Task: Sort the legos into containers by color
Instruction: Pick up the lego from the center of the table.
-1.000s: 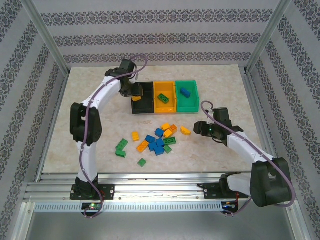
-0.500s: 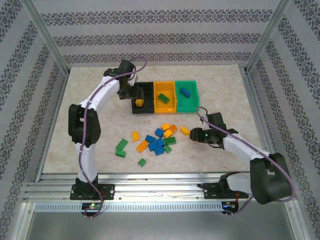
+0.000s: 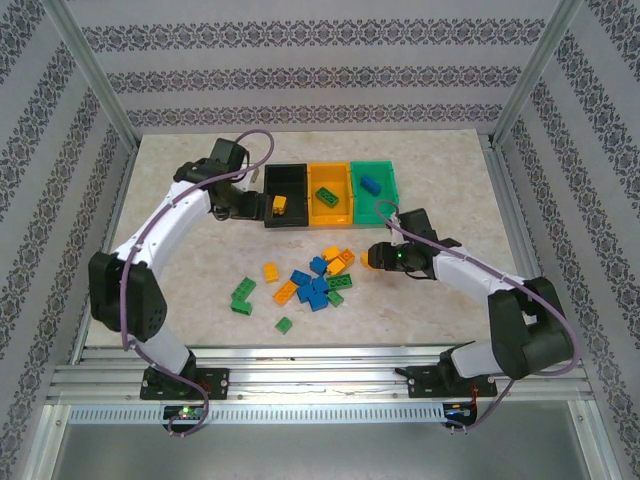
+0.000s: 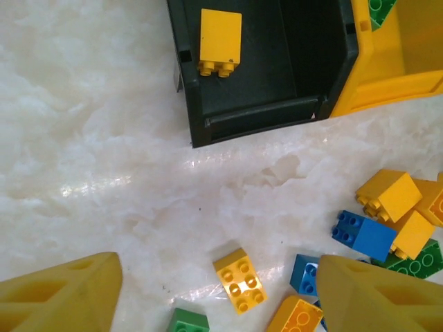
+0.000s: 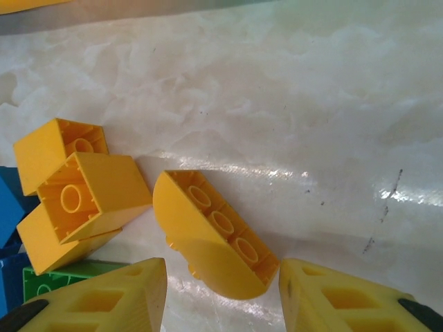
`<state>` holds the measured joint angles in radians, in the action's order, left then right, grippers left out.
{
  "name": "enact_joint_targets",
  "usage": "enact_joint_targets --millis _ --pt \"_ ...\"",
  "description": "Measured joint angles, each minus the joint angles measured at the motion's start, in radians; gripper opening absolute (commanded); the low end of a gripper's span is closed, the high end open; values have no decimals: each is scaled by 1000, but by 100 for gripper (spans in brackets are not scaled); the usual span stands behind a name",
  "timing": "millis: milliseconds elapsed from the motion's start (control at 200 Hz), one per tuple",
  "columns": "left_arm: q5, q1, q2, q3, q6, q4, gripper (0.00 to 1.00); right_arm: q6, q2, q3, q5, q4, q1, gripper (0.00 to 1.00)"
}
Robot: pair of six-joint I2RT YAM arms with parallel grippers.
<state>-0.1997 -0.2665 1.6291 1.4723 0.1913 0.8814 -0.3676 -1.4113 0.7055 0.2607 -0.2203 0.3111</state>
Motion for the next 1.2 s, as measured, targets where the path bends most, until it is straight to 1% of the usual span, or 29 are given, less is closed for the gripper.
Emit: enact_joint_targets --millis 40,85,145,250,485,714,989,1069,1154,1199 --pt "6 0 -23 -15 -6 -6 61 0 -8 6 -2 0 1 47" --pt "16 0 -43 -31 -16 -15 60 0 -15 12 -4 0 1 47" --pt "27 3 -69 -52 -22 -31 54 0 -21 19 -6 -1 2 47" --pt "47 7 -103 -92 -32 -56 48 0 -26 29 -10 -2 6 47" --pt "68 13 -132 -163 -39 -92 45 2 -70 59 -9 -19 32 47" --pt "86 14 -186 -224 -48 -121 41 26 -156 127 -10 -84 54 52" --pt "100 20 -198 -233 -57 -135 44 57 -244 203 -25 -151 87 54" --pt "100 20 -198 -241 -57 -135 41 61 -266 216 -30 -164 98 53" --pt "96 20 -198 -252 -62 -135 33 64 -285 227 -39 -177 106 52" --pt "95 20 -198 -258 -64 -136 33 67 -288 235 -43 -183 110 52"
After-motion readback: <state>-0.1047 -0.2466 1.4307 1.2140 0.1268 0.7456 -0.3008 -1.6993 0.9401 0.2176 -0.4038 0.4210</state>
